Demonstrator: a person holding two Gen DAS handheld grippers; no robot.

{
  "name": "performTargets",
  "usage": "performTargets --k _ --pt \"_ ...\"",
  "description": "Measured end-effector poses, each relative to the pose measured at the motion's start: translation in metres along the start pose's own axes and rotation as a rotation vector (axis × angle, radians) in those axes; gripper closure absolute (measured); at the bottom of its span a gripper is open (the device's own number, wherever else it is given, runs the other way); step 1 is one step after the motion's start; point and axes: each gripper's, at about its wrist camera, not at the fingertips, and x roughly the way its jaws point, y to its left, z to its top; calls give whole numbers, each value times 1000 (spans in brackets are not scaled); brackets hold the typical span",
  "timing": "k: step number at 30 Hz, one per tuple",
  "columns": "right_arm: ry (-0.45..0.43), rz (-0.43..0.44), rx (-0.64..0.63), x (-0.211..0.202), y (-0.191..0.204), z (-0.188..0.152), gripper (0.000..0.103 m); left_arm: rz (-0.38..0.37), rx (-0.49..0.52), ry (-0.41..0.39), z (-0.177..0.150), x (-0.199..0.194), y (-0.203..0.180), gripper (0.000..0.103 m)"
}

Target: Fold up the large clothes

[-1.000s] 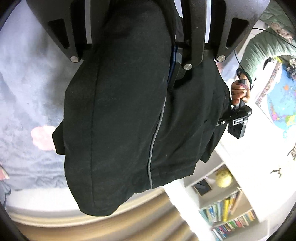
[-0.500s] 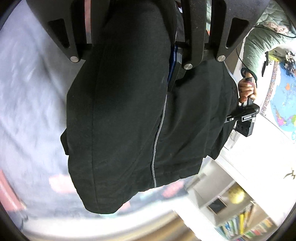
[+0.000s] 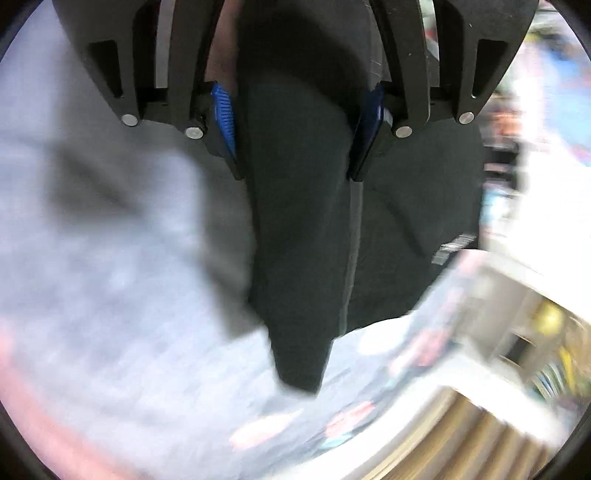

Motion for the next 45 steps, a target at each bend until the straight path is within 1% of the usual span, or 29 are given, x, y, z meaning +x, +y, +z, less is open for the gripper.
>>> performTargets --k 1,2,3,5,7,9,10,11,13,14,15,16,17,19,20,23,25,27,28,29,30,32,35,36,38,39,40,43,45 --pt "-46 -151 -73 -16 21 -1 41 45 54 -28 -1 -13 -12 62" --pt "-73 -221 -113 -27 23 -2 41 89 114 -55 -3 -24 -28 62" --pt "-113 -275 -168 -43 42 -6 41 125 178 -75 -6 -34 -46 62" --pt "-165 -252 -224 -65 67 -13 41 159 304 -96 -18 -45 -84 62" --pt "-181 -204 -235 -74 92 -23 41 182 377 -96 -30 -43 -109 61" --pt "-150 -142 -219 -59 123 -38 41 216 411 -66 -46 -27 -127 60" --pt "-128 -131 -214 -44 138 -40 41 225 415 -56 -48 -18 -135 60" --pt "-97 -131 -211 -30 142 -48 41 238 415 -39 -53 -5 -143 60" --pt "-35 -182 -205 2 148 -57 41 288 407 28 -64 26 -141 60" --pt "1 -218 -201 18 144 -64 41 329 399 81 -70 45 -134 60" --pt "22 -259 -203 33 144 -70 41 349 398 101 -75 58 -127 60" --pt "16 -289 -215 41 144 -73 41 351 397 97 -76 62 -122 59" --pt "2 -307 -222 44 146 -74 41 335 377 83 -75 62 -117 58" --pt "-14 -307 -197 41 146 -73 41 301 330 61 -71 56 -113 58" --pt "-16 -306 -189 39 148 -73 41 300 325 41 -71 53 -114 58" --pt "-35 -330 -189 30 158 -76 40 379 394 -11 -81 46 -131 58" --pt "-57 -343 -201 18 169 -78 40 436 462 -38 -90 38 -152 58" --pt "-89 -329 -207 4 181 -80 40 463 498 -67 -95 28 -170 56" --pt "-108 -320 -210 -5 187 -80 40 473 510 -81 -96 21 -181 52" --pt "-127 -316 -214 -13 192 -79 40 480 522 -95 -98 13 -193 47" --pt "-161 -314 -222 -26 202 -80 40 475 535 -111 -98 6 -202 46" --pt "-204 -309 -237 -46 215 -76 36 446 567 -161 -101 -15 -222 46" --pt "-276 -293 -263 -78 238 -74 32 429 604 -235 -105 -41 -252 45" --pt "-301 -296 -277 -91 249 -74 31 436 625 -262 -106 -52 -265 44" --pt "-330 -304 -297 -106 260 -73 29 474 652 -291 -107 -59 -287 39" --pt "-343 -313 -311 -115 269 -72 29 506 676 -307 -107 -67 -299 39" --pt "-353 -317 -325 -123 277 -71 29 517 693 -317 -107 -74 -305 39" --pt "-393 -301 -370 -148 302 -72 28 518 712 -362 -107 -97 -325 35" --pt "-429 -303 -378 -157 314 -75 22 514 715 -411 -113 -109 -333 30"
